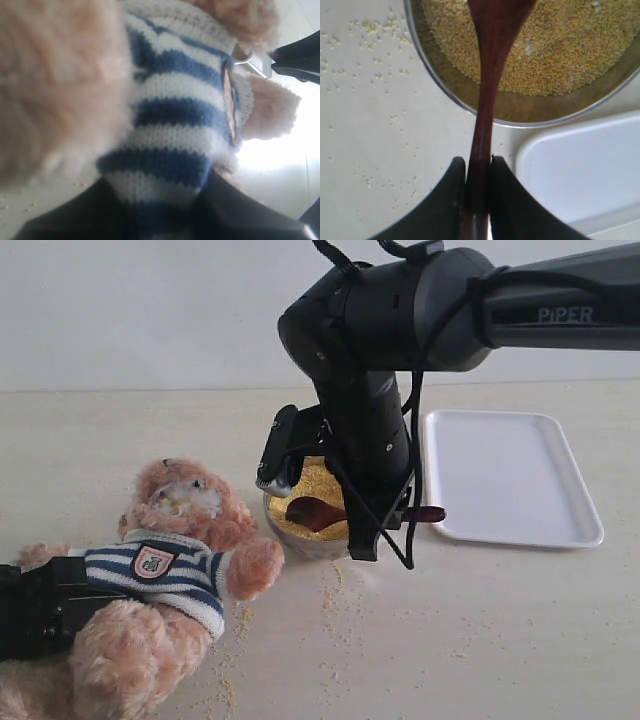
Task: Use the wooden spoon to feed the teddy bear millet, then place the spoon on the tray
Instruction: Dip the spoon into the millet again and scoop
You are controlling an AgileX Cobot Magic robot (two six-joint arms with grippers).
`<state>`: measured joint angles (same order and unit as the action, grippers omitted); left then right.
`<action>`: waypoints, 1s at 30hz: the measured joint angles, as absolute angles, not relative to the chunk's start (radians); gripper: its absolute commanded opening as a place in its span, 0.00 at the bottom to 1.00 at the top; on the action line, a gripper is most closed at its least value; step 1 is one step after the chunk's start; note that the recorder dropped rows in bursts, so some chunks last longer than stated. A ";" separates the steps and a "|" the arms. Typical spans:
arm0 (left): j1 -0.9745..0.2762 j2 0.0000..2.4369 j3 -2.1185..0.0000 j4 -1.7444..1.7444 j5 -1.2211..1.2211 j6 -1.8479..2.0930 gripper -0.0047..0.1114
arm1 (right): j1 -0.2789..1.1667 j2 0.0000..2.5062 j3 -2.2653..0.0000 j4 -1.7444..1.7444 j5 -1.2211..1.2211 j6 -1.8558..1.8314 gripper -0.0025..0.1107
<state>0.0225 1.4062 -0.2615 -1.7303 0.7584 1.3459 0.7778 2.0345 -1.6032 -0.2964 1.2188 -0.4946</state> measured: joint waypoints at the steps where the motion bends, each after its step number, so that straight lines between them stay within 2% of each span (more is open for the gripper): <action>1: 0.023 1.406 -0.262 -1.730 0.758 1.346 0.08 | 0.778 2.034 -1.603 -0.294 1.219 -0.495 0.02; 30: 0.023 1.406 -0.262 -1.730 0.758 1.346 0.08 | 0.778 2.034 -1.603 -0.225 1.219 -0.350 0.02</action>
